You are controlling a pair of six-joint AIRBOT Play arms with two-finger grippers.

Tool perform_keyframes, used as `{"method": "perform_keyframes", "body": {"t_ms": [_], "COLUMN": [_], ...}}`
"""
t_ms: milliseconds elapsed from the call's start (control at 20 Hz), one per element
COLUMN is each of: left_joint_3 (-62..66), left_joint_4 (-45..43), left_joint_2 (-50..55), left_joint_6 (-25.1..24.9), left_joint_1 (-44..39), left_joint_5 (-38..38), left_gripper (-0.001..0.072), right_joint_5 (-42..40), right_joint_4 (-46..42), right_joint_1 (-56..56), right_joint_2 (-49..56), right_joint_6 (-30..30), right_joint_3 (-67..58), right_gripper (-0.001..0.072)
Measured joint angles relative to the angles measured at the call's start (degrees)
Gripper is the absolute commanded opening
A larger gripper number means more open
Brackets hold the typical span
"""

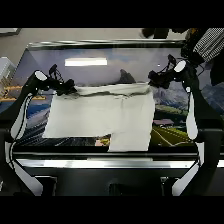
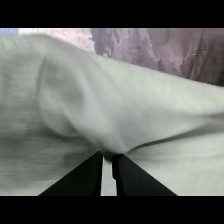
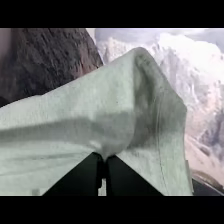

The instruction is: Fold the clothes and pants, and hang the long-sleeved shirts on hangers.

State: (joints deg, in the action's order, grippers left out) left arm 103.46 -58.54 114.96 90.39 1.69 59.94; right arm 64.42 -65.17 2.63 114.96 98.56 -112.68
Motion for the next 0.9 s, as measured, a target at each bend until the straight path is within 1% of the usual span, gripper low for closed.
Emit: {"method": "perform_keyframes", "body": {"t_ms": [100, 150, 200, 250, 300, 350, 450, 650, 800, 900], "left_joint_3": [1.03, 2.12, 3.39, 5.11, 6.82, 8.48, 10.54, 9.55, 1.57, -6.84], "left_joint_4": [1.18, 2.43, 3.19, 3.48, 3.61, 3.85, 3.85, -0.57, -3.06, -3.10], "left_joint_2": [0.59, 0.68, 0.72, 0.68, 0.28, -0.39, -2.51, -9.77, -17.75, -24.33], "left_joint_6": [-0.04, -0.24, -0.28, -0.28, -0.35, -0.35, -0.83, -1.95, -2.29, -2.47], "left_joint_1": [0.13, 0.24, 0.44, 0.98, 1.64, 2.38, 4.11, 8.41, 11.82, 13.81], "left_joint_5": [-0.02, 0.33, 1.40, 2.62, 3.80, 5.64, 10.64, 19.04, 20.96, 19.67], "left_gripper": [0.0210, 0.0210, 0.0210, 0.0245, 0.0364, 0.0403, 0.0403, 0.0402, 0.0403, 0.0403], "right_joint_5": [0.11, 0.85, 1.79, 2.84, 4.13, 5.57, 8.92, 16.55, 19.19, 19.61], "right_joint_4": [0.63, 1.40, 1.84, 2.25, 2.27, 2.40, 2.82, 3.67, 4.85, 5.46], "right_joint_1": [0.11, 0.07, 0.07, 0.28, 0.79, 1.49, 3.30, 9.84, 14.47, 16.11], "right_joint_2": [0.48, 0.22, -0.35, -1.25, -2.58, -4.20, -7.61, -14.99, -22.12, -27.15], "right_joint_6": [0.02, -0.24, -1.01, -1.88, -3.04, -4.35, -6.99, -11.58, -14.32, -16.09], "right_joint_3": [0.00, 0.00, 0.00, 0.00, 0.00, 0.00, -0.02, 2.69, 12.94, 22.88], "right_gripper": [0.0135, 0.0183, 0.0287, 0.0392, 0.0431, 0.0440, 0.0441, 0.0440, 0.0440, 0.0440]}}
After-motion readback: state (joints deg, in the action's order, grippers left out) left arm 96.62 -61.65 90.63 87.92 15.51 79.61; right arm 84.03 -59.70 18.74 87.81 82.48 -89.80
